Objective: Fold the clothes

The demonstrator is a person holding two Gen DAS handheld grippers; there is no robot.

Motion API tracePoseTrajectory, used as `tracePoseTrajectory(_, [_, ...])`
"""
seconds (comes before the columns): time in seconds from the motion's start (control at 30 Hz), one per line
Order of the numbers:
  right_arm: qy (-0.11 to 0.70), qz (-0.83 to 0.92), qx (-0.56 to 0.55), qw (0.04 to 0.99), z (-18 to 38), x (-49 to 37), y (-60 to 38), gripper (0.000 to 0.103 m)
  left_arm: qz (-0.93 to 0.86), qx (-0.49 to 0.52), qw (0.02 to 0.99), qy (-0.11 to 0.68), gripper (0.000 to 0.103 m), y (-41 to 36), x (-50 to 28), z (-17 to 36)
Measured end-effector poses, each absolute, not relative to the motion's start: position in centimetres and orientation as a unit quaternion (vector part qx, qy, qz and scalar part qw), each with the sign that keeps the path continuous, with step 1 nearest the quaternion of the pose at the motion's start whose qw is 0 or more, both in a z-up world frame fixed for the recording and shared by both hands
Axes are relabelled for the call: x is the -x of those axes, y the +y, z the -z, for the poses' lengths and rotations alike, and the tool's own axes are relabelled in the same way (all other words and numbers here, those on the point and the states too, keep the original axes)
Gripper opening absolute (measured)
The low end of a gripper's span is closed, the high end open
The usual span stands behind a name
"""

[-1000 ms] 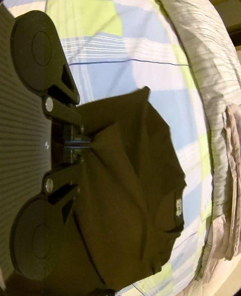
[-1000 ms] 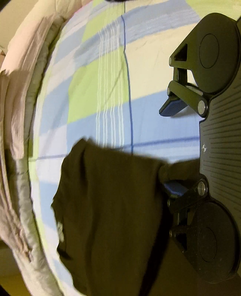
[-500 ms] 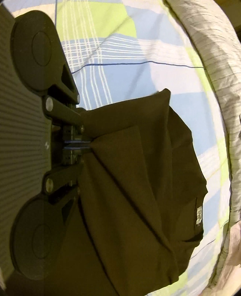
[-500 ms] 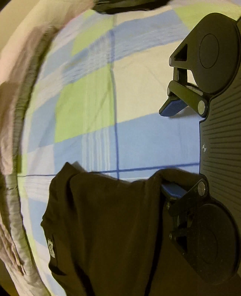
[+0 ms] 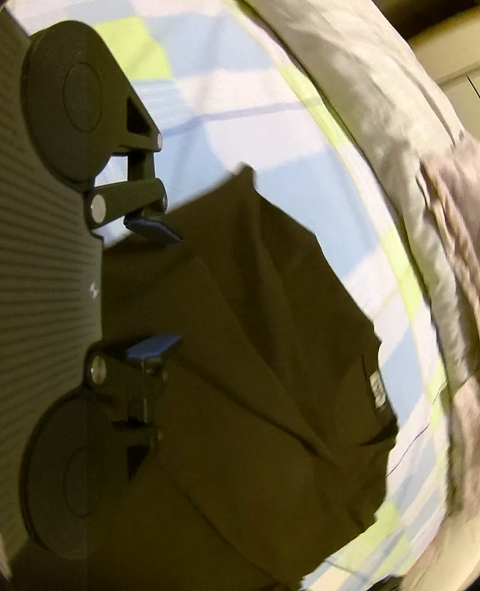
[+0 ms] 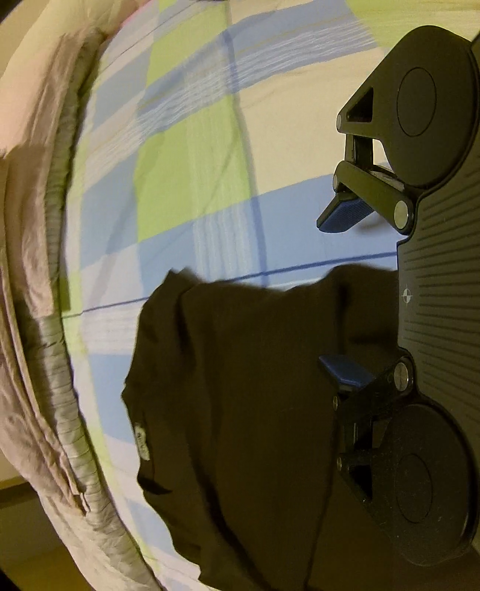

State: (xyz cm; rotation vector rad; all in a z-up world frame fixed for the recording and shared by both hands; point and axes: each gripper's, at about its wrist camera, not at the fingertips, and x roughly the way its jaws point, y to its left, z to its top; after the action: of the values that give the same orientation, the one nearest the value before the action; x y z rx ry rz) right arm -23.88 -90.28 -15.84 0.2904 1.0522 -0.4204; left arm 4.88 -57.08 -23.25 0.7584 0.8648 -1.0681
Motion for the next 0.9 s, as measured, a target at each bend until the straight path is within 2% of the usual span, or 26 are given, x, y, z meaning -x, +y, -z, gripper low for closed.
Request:
tracePoseTrajectory(0.03, [0.493, 0.193, -0.134, 0.838, 16.0, 23.0, -90.6, 0.076, 0.485, -0.34, 0.701, 0.398, 0.05, -57.7, -5.5, 24.1])
tracePoseTrajectory(0.07, [0.491, 0.189, -0.132, 0.84, 16.3, 22.1, -91.1, 0.076, 0.488, -0.337, 0.693, 0.409, 0.043, -58.3, -6.2, 24.9])
tracePoseTrajectory(0.2, [0.489, 0.191, -0.124, 0.842, 17.7, 18.9, -93.7, 0.076, 0.511, -0.316, 0.664, 0.445, 0.007, -59.1, -8.0, 25.5])
tracePoseTrajectory(0.37, [0.487, 0.215, -0.13, 0.836, 19.3, 15.8, -97.3, 0.076, 0.489, -0.269, 0.726, 0.402, 0.006, -57.8, -9.4, 22.1])
tracePoseTrajectory(0.6, [0.484, 0.193, -0.154, 0.84, 20.9, 12.5, -98.7, 0.074, 0.482, -0.304, 0.694, 0.44, 0.005, -57.2, -9.1, 24.8])
tracePoseTrajectory(0.63, [0.48, 0.185, -0.168, 0.841, 21.1, 12.3, -99.0, 0.055, 0.482, -0.306, 0.692, 0.441, 0.005, -57.0, -8.9, 24.9])
tracePoseTrajectory(0.7, [0.475, 0.165, -0.223, 0.835, 21.4, 12.1, -100.0, 0.033, 0.48, -0.3, 0.695, 0.443, 0.005, -56.6, -8.8, 25.0])
tracePoseTrajectory(0.73, [0.473, 0.163, -0.238, 0.832, 21.4, 12.0, -100.4, 0.015, 0.48, -0.299, 0.696, 0.442, 0.005, -56.5, -8.8, 24.9])
tracePoseTrajectory(0.77, [0.471, 0.158, -0.244, 0.833, 21.2, 11.8, -100.7, 0.006, 0.48, -0.299, 0.696, 0.442, 0.005, -56.4, -8.9, 24.8])
tracePoseTrajectory(0.9, [0.446, 0.168, -0.206, 0.855, 19.3, 10.7, -101.7, 0.007, 0.48, -0.304, 0.694, 0.443, 0.006, -56.1, -8.9, 24.8])
